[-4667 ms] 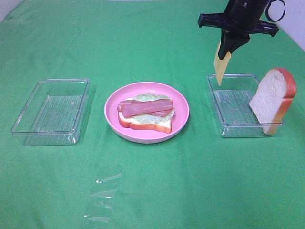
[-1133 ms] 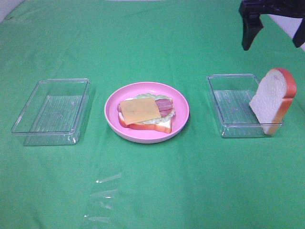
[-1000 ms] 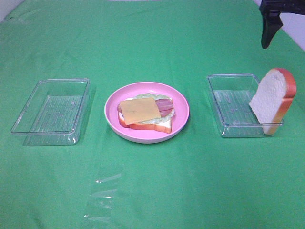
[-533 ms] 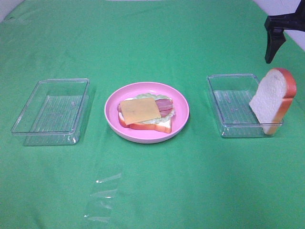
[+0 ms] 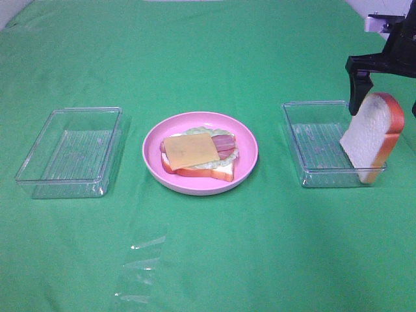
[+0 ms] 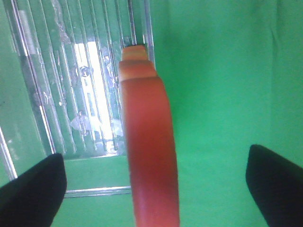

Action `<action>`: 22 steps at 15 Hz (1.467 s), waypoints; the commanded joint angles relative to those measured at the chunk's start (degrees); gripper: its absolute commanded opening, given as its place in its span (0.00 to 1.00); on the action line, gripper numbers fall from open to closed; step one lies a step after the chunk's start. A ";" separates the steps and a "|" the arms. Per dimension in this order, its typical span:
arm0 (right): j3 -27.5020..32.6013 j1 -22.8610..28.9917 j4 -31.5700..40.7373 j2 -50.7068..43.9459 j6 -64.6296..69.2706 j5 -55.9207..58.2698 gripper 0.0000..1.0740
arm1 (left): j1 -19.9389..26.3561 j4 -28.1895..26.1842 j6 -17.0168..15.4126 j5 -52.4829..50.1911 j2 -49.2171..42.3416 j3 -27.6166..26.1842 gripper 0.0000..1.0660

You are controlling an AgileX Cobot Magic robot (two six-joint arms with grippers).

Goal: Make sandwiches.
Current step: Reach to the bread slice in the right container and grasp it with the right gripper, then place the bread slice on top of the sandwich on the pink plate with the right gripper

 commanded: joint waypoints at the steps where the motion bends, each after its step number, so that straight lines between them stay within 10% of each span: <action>1: 0.00 0.00 -0.06 1.89 -0.80 4.13 0.91 | 0.00 -0.23 -0.34 -0.23 -1.20 0.06 0.91; 5: 0.00 0.00 -0.06 2.52 -0.80 4.70 0.86 | 0.00 -0.23 -0.34 -0.23 -1.20 0.06 0.91; 12: 0.00 0.00 0.34 2.69 -0.57 5.04 0.34 | 0.00 -0.23 -0.34 -0.23 -1.20 0.06 0.91; 17: 0.00 0.00 -0.06 2.69 -0.63 6.53 0.29 | 0.00 -0.23 -0.34 -0.23 -1.20 0.06 0.91; 20: 0.00 0.00 -0.29 2.69 -0.57 6.53 0.00 | 0.00 -0.23 -0.34 -0.23 -1.20 0.06 0.91; 22: 0.00 0.00 -0.23 2.69 -0.40 6.53 0.00 | 0.00 -0.23 -0.34 -0.23 -1.20 0.06 0.91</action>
